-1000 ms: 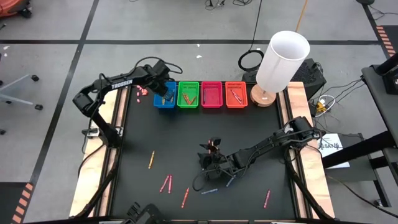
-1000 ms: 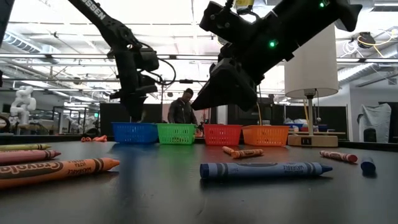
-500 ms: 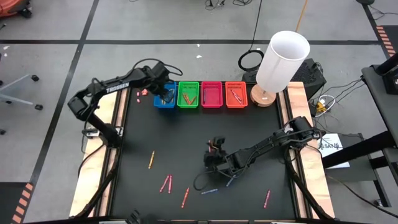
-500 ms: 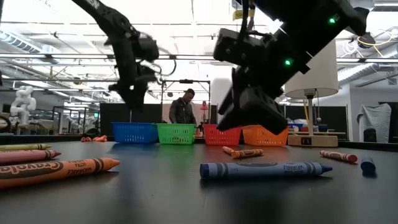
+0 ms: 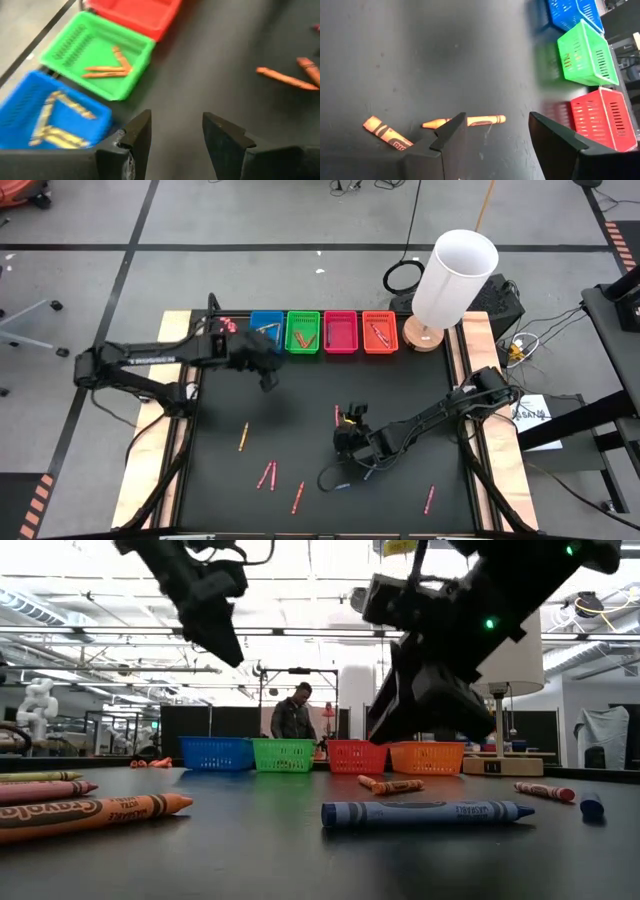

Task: Sort crayons
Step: Put the orange crayon into the green bin

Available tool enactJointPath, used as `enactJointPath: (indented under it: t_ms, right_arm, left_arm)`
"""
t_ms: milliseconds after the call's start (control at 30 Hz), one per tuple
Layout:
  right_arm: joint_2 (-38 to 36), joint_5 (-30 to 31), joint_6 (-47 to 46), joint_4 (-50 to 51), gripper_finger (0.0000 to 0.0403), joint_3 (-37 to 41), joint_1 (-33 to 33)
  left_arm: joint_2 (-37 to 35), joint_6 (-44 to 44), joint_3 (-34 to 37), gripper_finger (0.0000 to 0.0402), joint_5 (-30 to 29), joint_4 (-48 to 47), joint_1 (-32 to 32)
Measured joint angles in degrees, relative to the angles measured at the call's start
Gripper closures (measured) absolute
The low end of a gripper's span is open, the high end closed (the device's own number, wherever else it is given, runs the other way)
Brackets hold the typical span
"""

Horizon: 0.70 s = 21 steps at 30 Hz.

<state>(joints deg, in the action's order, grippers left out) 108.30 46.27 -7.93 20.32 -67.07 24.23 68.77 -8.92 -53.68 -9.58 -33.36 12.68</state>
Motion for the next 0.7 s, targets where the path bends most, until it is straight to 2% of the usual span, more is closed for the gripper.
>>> enactJointPath:
  t_ms: [167,400,567,700]
  right_arm:
    - [-3.28,-1.34,1.62,-0.08,0.0207,0.0,0.02]
    - [-5.52,-7.7,0.89,-2.35,0.0206,0.0,-2.11]
    - [-5.15,-11.7,-5.7,-2.95,0.0206,0.0,-4.05]
    - [-5.08,-12.1,-11.59,-2.92,0.0206,0.0,-4.76]
  left_arm:
    - [-4.5,-4.37,9.57,0.0228,-3.01,11.21,-6.91]
    - [-5.06,-10.19,19.56,0.0228,-10.69,24.89,-13.6]
    - [-5.05,-13.27,23.8,0.0228,-12.8,32.24,-17.12]
    - [-5.05,-13.25,25.87,0.0228,-13.48,37.13,-19.78]
